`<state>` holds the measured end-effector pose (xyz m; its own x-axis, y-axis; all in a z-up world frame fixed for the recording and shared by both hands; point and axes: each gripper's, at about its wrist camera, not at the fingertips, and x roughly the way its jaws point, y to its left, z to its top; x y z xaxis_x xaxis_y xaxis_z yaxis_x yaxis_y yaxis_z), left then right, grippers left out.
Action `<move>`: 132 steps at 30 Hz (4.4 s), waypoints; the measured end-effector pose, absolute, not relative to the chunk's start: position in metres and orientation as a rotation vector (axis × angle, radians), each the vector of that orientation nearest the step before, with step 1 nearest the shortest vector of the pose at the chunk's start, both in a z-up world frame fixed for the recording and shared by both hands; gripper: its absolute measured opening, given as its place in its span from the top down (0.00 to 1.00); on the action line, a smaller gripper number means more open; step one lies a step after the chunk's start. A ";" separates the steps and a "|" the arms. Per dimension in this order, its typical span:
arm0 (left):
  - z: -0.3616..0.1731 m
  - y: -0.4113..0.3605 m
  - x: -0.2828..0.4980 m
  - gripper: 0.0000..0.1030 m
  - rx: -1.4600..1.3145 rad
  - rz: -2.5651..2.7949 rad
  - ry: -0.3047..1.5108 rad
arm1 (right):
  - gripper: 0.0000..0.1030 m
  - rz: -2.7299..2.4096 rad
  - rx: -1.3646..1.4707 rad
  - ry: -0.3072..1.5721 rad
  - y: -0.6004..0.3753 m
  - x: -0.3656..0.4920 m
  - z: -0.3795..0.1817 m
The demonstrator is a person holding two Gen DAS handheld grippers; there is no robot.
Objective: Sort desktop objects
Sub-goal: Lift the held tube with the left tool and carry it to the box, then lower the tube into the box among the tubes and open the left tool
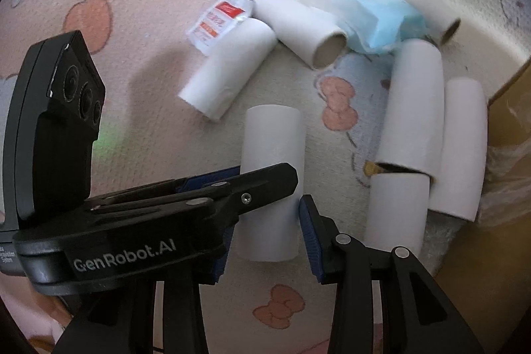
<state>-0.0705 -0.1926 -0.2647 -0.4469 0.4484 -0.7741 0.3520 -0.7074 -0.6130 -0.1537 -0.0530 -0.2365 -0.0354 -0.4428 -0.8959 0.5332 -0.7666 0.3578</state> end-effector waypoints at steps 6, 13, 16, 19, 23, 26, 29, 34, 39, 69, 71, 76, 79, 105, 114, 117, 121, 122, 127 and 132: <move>-0.224 -0.194 -0.062 0.55 -1.588 2.489 -1.075 | 0.65 -1.851 1.472 0.090 -0.053 -0.151 -0.212; -0.174 -0.192 -0.051 0.55 -1.479 2.642 -0.980 | 0.65 -1.852 1.322 0.140 -0.040 -0.145 -0.170; -0.151 -0.194 -0.044 0.55 -1.418 2.710 -0.973 | 0.65 -1.848 1.265 0.173 -0.053 -0.128 -0.152; -0.128 -0.194 -0.036 0.55 -1.355 2.773 -0.941 | 0.65 -1.846 1.199 0.182 -0.058 -0.126 -0.135; -0.100 -0.190 -0.028 0.55 -1.293 2.858 -0.874 | 0.65 -1.843 1.101 0.181 -0.060 -0.117 -0.108; -0.086 -0.185 -0.026 0.55 -1.263 2.900 -0.817 | 0.65 -1.850 1.048 0.186 -0.060 -0.114 -0.093; -0.077 -0.178 -0.026 0.55 -1.257 2.941 -0.758 | 0.63 -1.852 1.017 0.194 -0.056 -0.110 -0.080; -0.063 -0.163 -0.030 0.55 -1.240 2.982 -0.676 | 0.63 -1.878 0.970 0.204 -0.046 -0.108 -0.068; -0.051 -0.149 -0.034 0.55 -1.214 3.001 -0.607 | 0.63 -1.901 0.938 0.177 -0.032 -0.107 -0.054; 0.037 0.015 -0.106 0.55 -1.036 2.905 -0.029 | 0.63 -2.186 0.702 -0.085 0.129 -0.121 0.005; 0.037 0.027 -0.114 0.55 -1.038 2.876 -0.019 | 0.63 -2.210 0.705 -0.099 0.144 -0.125 0.007; 0.026 0.053 -0.129 0.55 -1.100 2.789 -0.017 | 0.63 -2.259 0.748 -0.099 0.171 -0.132 0.005; 0.013 0.065 -0.136 0.55 -1.152 2.742 -0.013 | 0.63 -2.272 0.784 -0.087 0.184 -0.135 -0.003; -0.108 0.089 -0.220 0.55 -1.715 2.286 -0.322 | 0.63 -2.125 1.334 -0.265 0.235 -0.193 -0.095; -0.143 0.095 -0.236 0.55 -1.843 2.240 -0.321 | 0.63 -2.032 1.524 -0.334 0.236 -0.216 -0.128; -0.151 0.096 -0.238 0.55 -1.868 2.233 -0.324 | 0.63 -2.030 1.554 -0.326 0.236 -0.216 -0.133; -0.157 0.097 -0.239 0.55 -1.890 2.224 -0.332 | 0.64 -2.021 1.588 -0.316 0.236 -0.215 -0.138; -0.159 0.099 -0.239 0.55 -1.896 2.227 -0.320 | 0.64 -2.017 1.602 -0.328 0.237 -0.215 -0.140; -0.171 0.102 -0.240 0.55 -1.931 2.223 -0.316 | 0.68 -1.982 1.658 -0.353 0.243 -0.216 -0.150; -0.175 0.100 -0.240 0.55 -1.949 2.222 -0.305 | 0.74 -1.980 1.667 -0.295 0.240 -0.209 -0.150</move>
<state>-0.2403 0.1003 -0.1747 -0.1309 0.2603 -0.9566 0.0067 -0.9646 -0.2634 -0.2087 0.2401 -0.1495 -0.0981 -0.5232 -0.8466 0.2539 -0.8357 0.4870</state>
